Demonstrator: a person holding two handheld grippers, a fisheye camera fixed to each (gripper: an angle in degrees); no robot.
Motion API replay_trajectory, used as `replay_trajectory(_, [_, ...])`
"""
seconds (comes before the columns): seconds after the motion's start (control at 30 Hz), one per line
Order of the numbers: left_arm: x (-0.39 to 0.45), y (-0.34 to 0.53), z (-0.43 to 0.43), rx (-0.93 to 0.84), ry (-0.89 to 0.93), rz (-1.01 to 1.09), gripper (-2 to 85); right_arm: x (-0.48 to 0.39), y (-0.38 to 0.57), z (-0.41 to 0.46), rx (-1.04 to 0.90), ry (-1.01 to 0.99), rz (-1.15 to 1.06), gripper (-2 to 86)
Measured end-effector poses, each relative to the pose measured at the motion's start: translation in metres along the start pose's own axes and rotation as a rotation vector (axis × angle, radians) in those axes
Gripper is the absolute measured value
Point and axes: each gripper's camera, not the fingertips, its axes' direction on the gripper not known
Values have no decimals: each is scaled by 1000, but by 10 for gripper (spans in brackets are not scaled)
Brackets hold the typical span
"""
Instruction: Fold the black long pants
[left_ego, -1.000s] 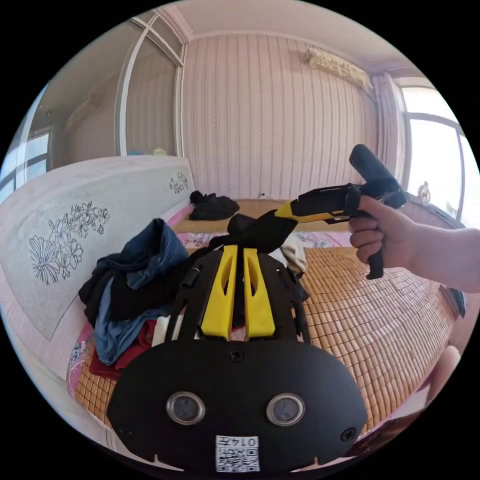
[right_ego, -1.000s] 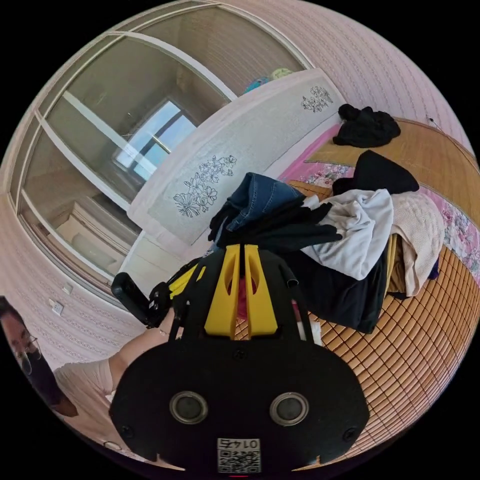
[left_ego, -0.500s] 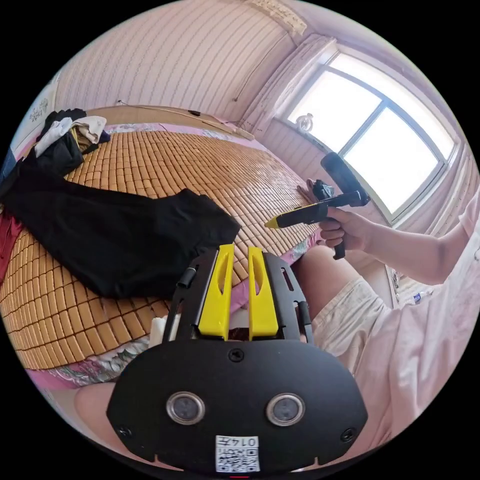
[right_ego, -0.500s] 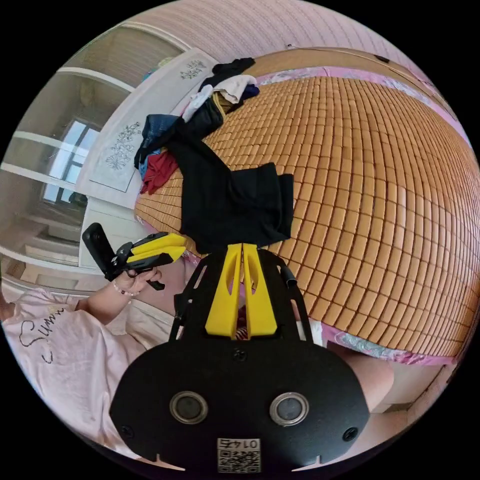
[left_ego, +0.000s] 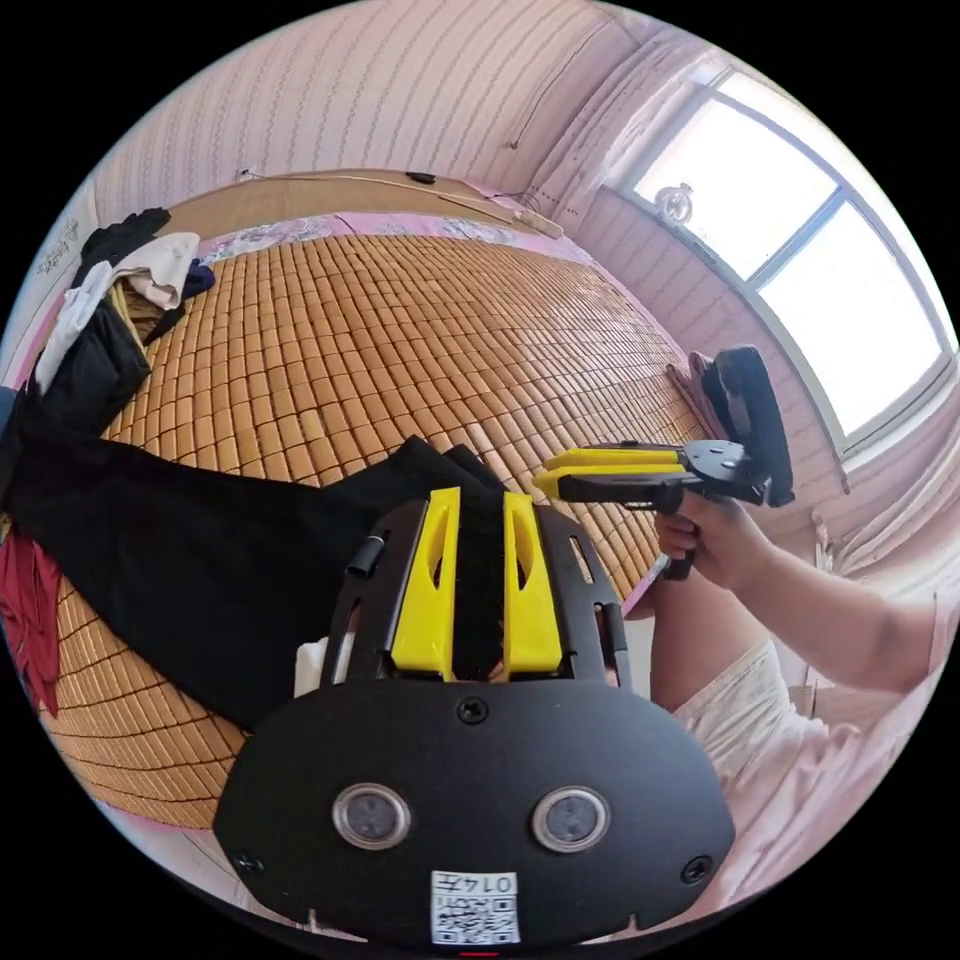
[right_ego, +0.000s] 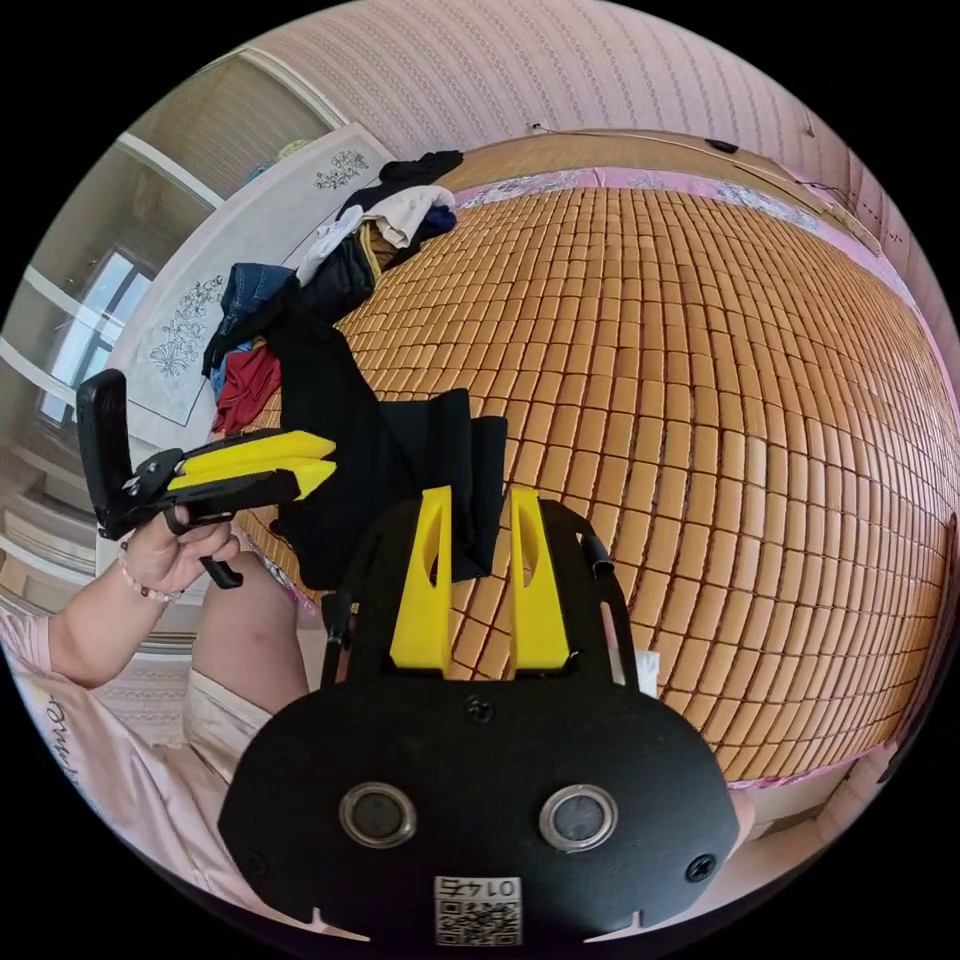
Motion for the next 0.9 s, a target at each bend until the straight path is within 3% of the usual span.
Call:
replay_trajectory(0.17, [24, -34, 53, -213, -229, 60, 145, -3, -1, 1, -12, 43, -27, 93])
replay_trajectory(0.3, [32, -20, 54, -213, -282, 77, 146, -10, 8, 8, -66, 38, -66, 95])
replay_trajectory(0.43, [47, -9, 49, -235, -306, 79, 101, -5, 32, -9, -44, 23, -13, 49])
replay_trajectory(0.53, [45, 6, 35, -249, -207, 17, 24, 9, 49, -27, -90, -118, 37, 18])
replay_trajectory(0.6, [50, 19, 16, -221, -185, 35, 2, 19, 63, -44, -63, -222, 89, 10])
replay_trajectory(0.77, [87, 61, -98, 59, -161, 224, -9, 53, 124, -129, 309, -617, 268, 0])
replay_trajectory(0.9, [119, 76, -179, 299, -128, 295, -10, 67, 152, -203, 560, -711, 281, -1])
